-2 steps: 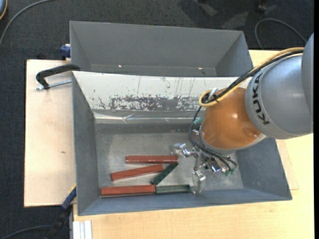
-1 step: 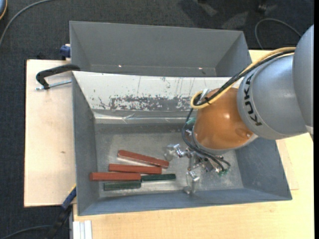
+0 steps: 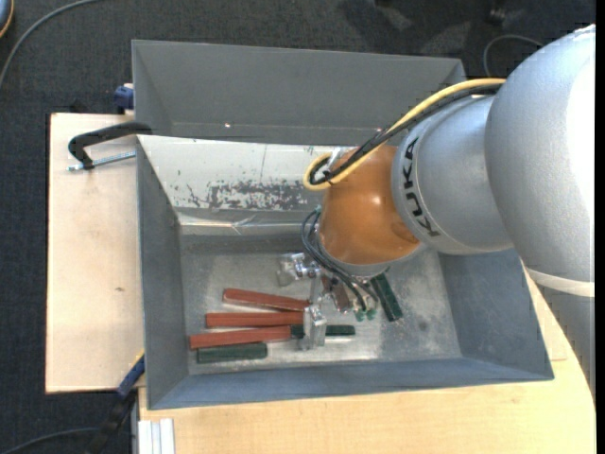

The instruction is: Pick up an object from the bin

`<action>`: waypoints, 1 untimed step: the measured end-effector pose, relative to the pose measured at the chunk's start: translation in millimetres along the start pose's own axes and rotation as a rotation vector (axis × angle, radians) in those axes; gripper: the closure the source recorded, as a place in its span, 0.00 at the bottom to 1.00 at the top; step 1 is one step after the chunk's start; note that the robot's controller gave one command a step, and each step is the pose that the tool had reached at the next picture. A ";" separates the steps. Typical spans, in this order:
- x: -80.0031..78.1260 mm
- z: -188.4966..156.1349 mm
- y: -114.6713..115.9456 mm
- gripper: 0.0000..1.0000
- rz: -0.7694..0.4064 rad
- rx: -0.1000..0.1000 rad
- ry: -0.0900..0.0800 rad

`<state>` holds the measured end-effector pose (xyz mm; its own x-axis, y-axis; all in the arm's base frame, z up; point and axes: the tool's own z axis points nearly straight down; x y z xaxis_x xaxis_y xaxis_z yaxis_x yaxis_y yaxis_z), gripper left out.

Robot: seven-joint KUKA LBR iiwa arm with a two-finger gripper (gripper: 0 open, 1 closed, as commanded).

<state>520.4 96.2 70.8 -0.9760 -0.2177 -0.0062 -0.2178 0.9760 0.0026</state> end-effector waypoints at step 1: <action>0.3 -0.1 -1.2 1.00 0.001 0.002 0.001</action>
Offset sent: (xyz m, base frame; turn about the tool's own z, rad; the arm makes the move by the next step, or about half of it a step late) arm 0.0000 0.0000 0.0000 0.0000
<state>520.3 95.0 70.9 -0.9762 -0.2170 -0.0049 -0.2170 0.9762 0.0007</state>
